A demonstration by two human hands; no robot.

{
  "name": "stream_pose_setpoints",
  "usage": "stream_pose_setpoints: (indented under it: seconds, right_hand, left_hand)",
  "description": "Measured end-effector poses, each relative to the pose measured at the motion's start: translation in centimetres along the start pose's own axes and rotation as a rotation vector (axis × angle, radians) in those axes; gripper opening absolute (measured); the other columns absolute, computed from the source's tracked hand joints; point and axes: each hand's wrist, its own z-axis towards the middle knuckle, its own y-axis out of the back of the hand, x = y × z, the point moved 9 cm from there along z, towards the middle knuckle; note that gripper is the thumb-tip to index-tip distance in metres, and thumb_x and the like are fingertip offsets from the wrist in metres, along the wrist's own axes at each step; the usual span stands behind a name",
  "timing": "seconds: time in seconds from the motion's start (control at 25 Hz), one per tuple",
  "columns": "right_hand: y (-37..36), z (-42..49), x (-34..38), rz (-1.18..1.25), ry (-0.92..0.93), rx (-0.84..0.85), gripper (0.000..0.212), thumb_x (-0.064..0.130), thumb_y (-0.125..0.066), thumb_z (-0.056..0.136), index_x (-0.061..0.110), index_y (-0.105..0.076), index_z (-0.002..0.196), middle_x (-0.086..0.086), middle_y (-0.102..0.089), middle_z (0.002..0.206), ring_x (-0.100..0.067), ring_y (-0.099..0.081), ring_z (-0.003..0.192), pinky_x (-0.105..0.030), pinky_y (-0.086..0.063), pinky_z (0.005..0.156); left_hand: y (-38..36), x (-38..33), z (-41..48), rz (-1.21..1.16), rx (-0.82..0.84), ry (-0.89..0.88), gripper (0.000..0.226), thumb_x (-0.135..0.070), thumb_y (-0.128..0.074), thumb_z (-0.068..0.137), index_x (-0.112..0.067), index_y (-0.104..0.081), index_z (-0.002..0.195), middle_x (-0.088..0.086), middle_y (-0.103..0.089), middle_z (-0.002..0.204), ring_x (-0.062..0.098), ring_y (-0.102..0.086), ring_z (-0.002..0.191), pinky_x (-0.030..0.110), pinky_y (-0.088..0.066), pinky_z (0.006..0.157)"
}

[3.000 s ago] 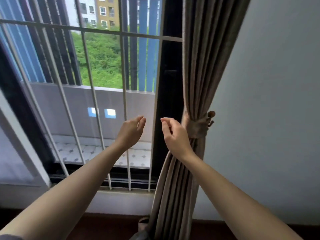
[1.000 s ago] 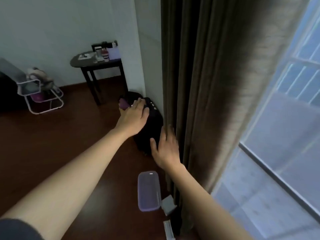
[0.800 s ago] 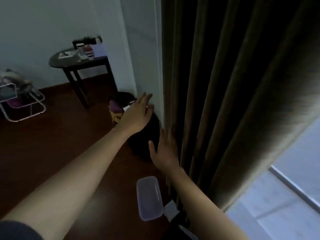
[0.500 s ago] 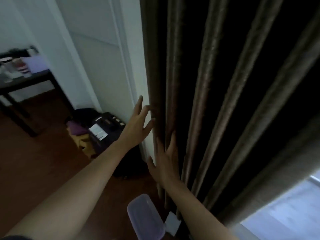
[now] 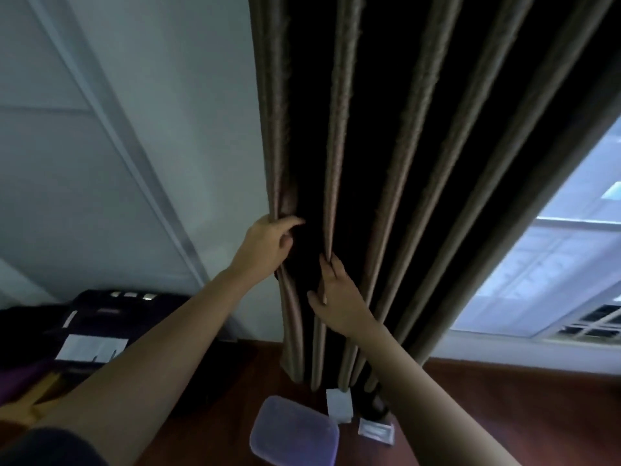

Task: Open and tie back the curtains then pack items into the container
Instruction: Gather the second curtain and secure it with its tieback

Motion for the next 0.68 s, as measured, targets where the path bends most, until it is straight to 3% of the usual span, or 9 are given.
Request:
stream_pose_setpoints:
  seconds: [0.08, 0.16, 0.24, 0.36, 0.52, 0.6, 0.68]
  right_hand:
    - [-0.2, -0.2, -0.5, -0.02, -0.006, 0.038, 0.073, 0.029, -0.05, 0.094, 0.013, -0.006, 0.151, -0.006, -0.004, 0.158, -0.029, -0.026, 0.14, -0.035, -0.028, 0.114]
    - [-0.6, -0.1, -0.5, -0.04, 0.008, 0.068, 0.073, 0.028, -0.049, 0.094, 0.014, -0.006, 0.151, -0.001, -0.002, 0.158, -0.027, -0.026, 0.14, -0.035, -0.029, 0.114]
    - [-1.0, 0.2, -0.7, -0.061, 0.031, 0.09, 0.074, 0.027, -0.049, 0.094, 0.014, -0.005, 0.151, 0.002, 0.0, 0.159, -0.025, -0.03, 0.137, -0.033, -0.032, 0.112]
    - [-1.5, 0.1, -0.9, -0.069, 0.055, 0.134, 0.076, 0.025, -0.051, 0.093, 0.016, -0.003, 0.151, 0.003, 0.002, 0.159, -0.023, -0.036, 0.133, -0.033, -0.035, 0.11]
    - [-2.2, -0.1, -1.8, -0.114, 0.1, 0.189, 0.077, 0.026, -0.051, 0.092, 0.015, -0.003, 0.151, -0.001, 0.004, 0.16, -0.024, -0.028, 0.139, -0.034, -0.03, 0.114]
    - [-2.8, -0.2, -2.4, -0.15, 0.109, 0.229, 0.078, 0.026, -0.052, 0.092, 0.015, -0.002, 0.151, -0.002, 0.005, 0.16, -0.027, -0.025, 0.141, -0.037, -0.031, 0.113]
    - [-3.3, -0.1, -2.7, -0.177, 0.127, 0.247, 0.08, 0.025, -0.052, 0.091, 0.016, -0.001, 0.151, -0.002, 0.009, 0.159, -0.028, -0.026, 0.141, -0.04, -0.034, 0.111]
  left_hand:
    - [1.4, 1.3, 0.0, -0.027, -0.03, 0.076, 0.044, -0.005, -0.052, 0.081, -0.015, -0.062, 0.122, 0.01, -0.063, 0.078, 0.023, -0.06, 0.067, 0.028, -0.049, 0.071]
    - [1.1, 0.5, -0.3, -0.071, 0.066, 0.017, 0.047, -0.001, -0.055, 0.083, -0.017, -0.057, 0.128, -0.004, -0.054, 0.067, 0.004, -0.051, 0.055, 0.018, -0.042, 0.063]
    - [1.0, -0.2, -0.3, -0.095, 0.095, -0.023, 0.047, 0.002, -0.054, 0.085, -0.015, -0.055, 0.129, -0.005, -0.051, 0.065, 0.0, -0.046, 0.049, 0.007, -0.035, 0.056]
    - [0.6, 0.2, 0.0, -0.095, 0.121, 0.036, 0.049, 0.004, -0.05, 0.086, -0.011, -0.051, 0.133, 0.0, -0.052, 0.069, 0.002, -0.046, 0.052, 0.003, -0.035, 0.052]
    - [-1.2, -1.8, 0.4, -0.116, 0.298, 0.011, 0.046, -0.006, -0.05, 0.089, -0.012, -0.047, 0.135, 0.005, -0.064, 0.082, 0.007, -0.058, 0.06, 0.012, -0.045, 0.059]
    - [-1.7, -2.2, 0.9, -0.161, 0.354, 0.037, 0.032, -0.016, -0.055, 0.088, -0.013, -0.056, 0.12, 0.009, -0.066, 0.087, 0.018, -0.064, 0.071, 0.03, -0.053, 0.066]
    - [-2.0, -2.7, 1.1, -0.182, 0.37, 0.049, 0.028, -0.03, -0.061, 0.087, -0.013, -0.06, 0.109, 0.007, -0.067, 0.092, 0.019, -0.065, 0.077, 0.032, -0.055, 0.07]
